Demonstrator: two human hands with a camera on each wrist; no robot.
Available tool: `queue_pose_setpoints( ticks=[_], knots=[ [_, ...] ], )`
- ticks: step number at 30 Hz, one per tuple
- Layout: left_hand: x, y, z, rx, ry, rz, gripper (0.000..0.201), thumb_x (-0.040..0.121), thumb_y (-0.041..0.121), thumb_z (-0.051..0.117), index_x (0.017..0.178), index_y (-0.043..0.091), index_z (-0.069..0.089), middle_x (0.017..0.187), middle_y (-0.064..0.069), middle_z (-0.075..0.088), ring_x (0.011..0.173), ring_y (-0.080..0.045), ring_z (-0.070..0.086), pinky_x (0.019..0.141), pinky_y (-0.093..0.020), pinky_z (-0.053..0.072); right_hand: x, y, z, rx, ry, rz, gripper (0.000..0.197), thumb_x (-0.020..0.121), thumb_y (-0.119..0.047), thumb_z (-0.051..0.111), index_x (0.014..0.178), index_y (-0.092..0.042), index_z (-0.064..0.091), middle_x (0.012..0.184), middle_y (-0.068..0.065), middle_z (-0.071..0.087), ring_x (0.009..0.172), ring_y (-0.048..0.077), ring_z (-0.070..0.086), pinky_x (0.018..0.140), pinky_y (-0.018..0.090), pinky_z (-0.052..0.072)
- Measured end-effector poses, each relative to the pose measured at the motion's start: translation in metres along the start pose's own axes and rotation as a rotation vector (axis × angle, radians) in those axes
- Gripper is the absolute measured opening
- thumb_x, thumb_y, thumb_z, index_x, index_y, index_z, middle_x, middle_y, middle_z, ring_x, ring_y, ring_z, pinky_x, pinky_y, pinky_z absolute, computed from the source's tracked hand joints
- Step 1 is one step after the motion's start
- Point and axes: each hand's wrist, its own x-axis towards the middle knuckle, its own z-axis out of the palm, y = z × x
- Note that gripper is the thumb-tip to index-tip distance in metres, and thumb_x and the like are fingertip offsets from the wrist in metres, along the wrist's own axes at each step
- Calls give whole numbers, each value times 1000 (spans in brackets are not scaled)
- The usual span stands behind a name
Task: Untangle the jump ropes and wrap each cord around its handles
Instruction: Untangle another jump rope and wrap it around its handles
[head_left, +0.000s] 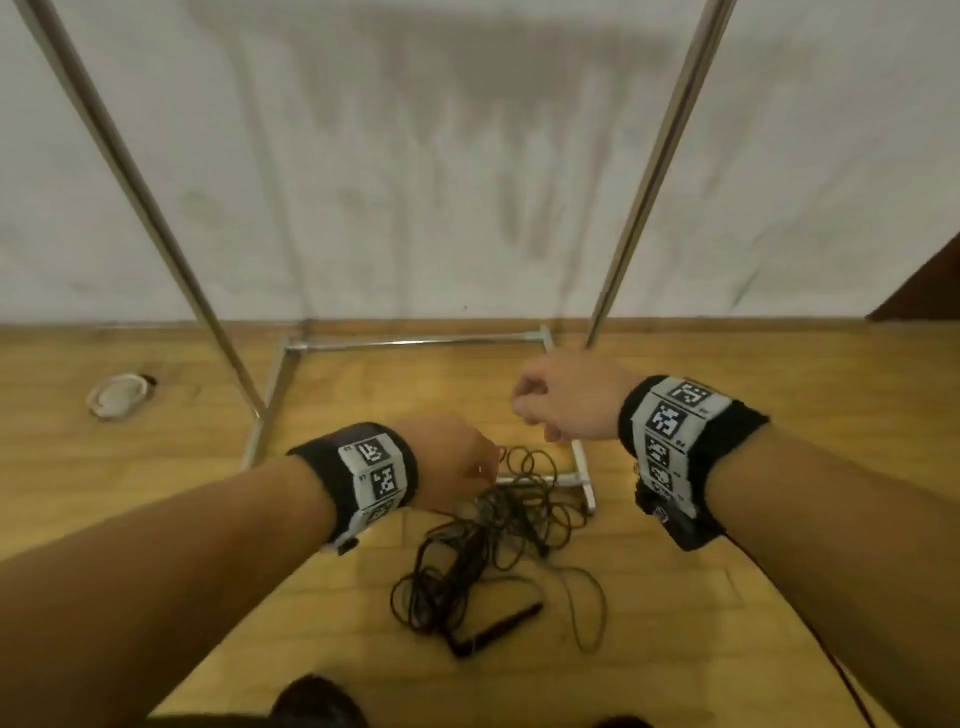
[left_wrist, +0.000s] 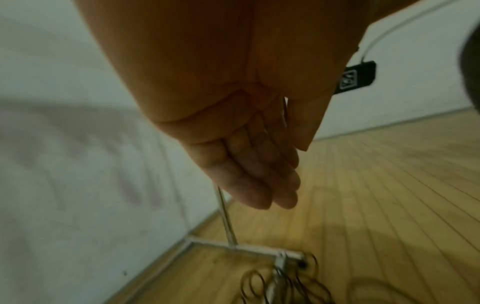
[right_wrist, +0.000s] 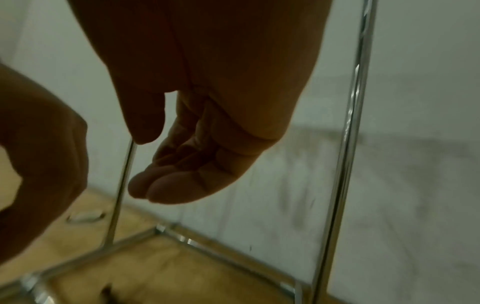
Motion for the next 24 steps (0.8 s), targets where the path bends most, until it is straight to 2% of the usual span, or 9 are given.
queue_pose_setpoints(
  ticks=[2,5,8,11,13,15,18,21,24],
  knots=[
    [16,-8,39,26,-99,29,27,109,40,47,127,31,66,115,2,69,95,-19,59,80,-32,46,9,16,41,-122,-125,5,28,102,-40,53,117,-24,71,102,-8,71,86,11,66,79,32,55],
    [41,-26,88,10,-179,20,28,109,38,45,124,29,66,113,3,67,95,-21,61,76,-32,46,26,40,92,-186,-266,8,30,103,-40,52,122,-24,69,119,-2,69,103,18,62,88,35,53],
    [65,-44,133,-26,-245,-25,26,109,37,45,122,29,67,101,7,63,78,-10,54,62,-28,38,43,61,131,-175,-366,29,30,103,-39,53,123,-23,68,118,-2,67,98,17,60,80,32,49],
    [84,-55,173,-55,-318,-65,17,109,34,47,116,29,62,87,10,52,72,-8,47,58,-26,35,61,80,164,-134,-419,49,28,104,-38,52,123,-23,67,115,-3,68,92,14,60,78,30,49],
    [95,-59,197,-73,-366,-64,23,110,32,45,123,27,64,94,6,59,77,-13,54,62,-26,40,71,90,185,-99,-456,75,28,104,-36,52,123,-22,68,107,-4,67,92,16,65,80,33,55],
    [105,-61,220,-87,-412,-52,28,111,30,43,127,23,65,107,0,65,87,-20,60,68,-29,44,79,99,205,-88,-495,98,28,104,-35,52,123,-21,68,98,-7,63,92,16,65,74,30,54],
    [118,-60,249,-126,-416,-88,25,111,33,47,127,20,62,103,-2,63,86,-21,58,69,-33,47,89,108,232,-74,-562,117,30,105,-36,51,126,-20,65,103,-5,63,94,17,62,75,29,48],
    [129,-59,272,-140,-366,-182,35,106,44,56,132,20,52,100,0,58,79,-17,55,60,-30,44,97,117,253,-49,-585,137,30,105,-36,51,127,-19,65,113,-2,65,98,18,64,76,30,49],
    [136,-59,291,-94,-315,-254,44,103,46,61,136,20,46,119,-4,61,97,-22,62,66,-34,46,104,123,270,-27,-603,149,29,105,-35,52,125,-21,66,113,-3,65,95,16,65,74,29,53]
  ],
)
